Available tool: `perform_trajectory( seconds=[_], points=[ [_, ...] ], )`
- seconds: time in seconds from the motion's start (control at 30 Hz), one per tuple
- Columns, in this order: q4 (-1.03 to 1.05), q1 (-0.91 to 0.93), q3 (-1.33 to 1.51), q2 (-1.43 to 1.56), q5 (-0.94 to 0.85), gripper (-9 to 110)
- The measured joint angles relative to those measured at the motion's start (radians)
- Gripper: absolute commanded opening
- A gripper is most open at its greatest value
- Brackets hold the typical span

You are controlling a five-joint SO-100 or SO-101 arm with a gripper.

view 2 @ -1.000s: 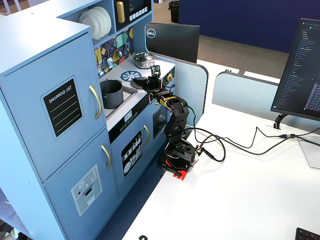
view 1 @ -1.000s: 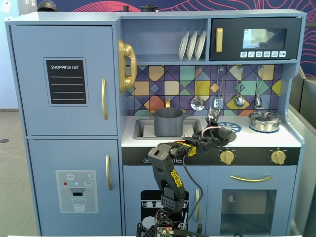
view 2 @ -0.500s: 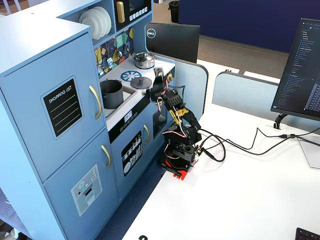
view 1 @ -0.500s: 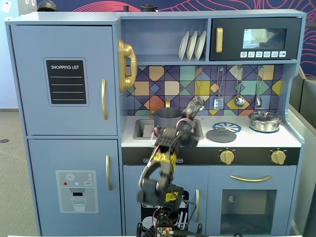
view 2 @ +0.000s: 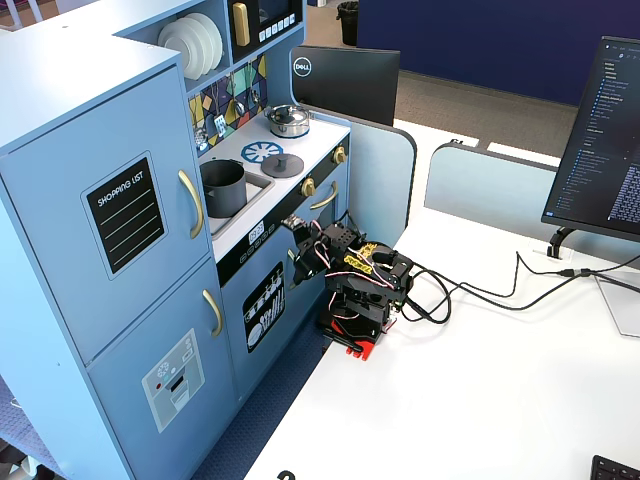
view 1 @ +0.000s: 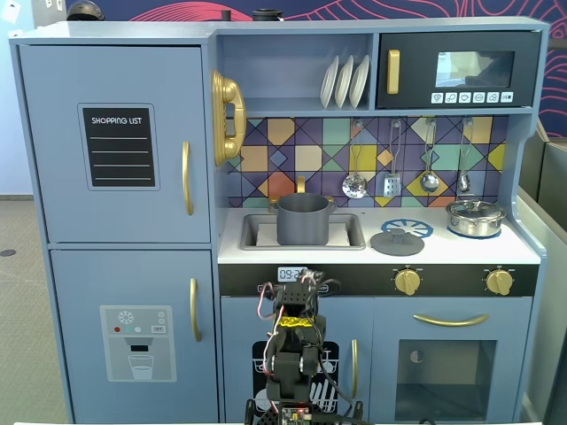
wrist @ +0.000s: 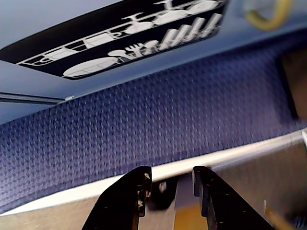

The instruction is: Take off the lid from the gray recipient and place it on the counter

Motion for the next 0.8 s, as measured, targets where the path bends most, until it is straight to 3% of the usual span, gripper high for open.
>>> perform_trajectory(
  seconds=[0.23,0.53,0.8],
  points=[
    [-0.137,-0.069,0.078,-0.023,0.011,0],
    [0.232,-0.095,0.064,0.126,-0.064,1],
    [0.253,-0.054,0.075,0.178,-0.092,3]
  ],
)
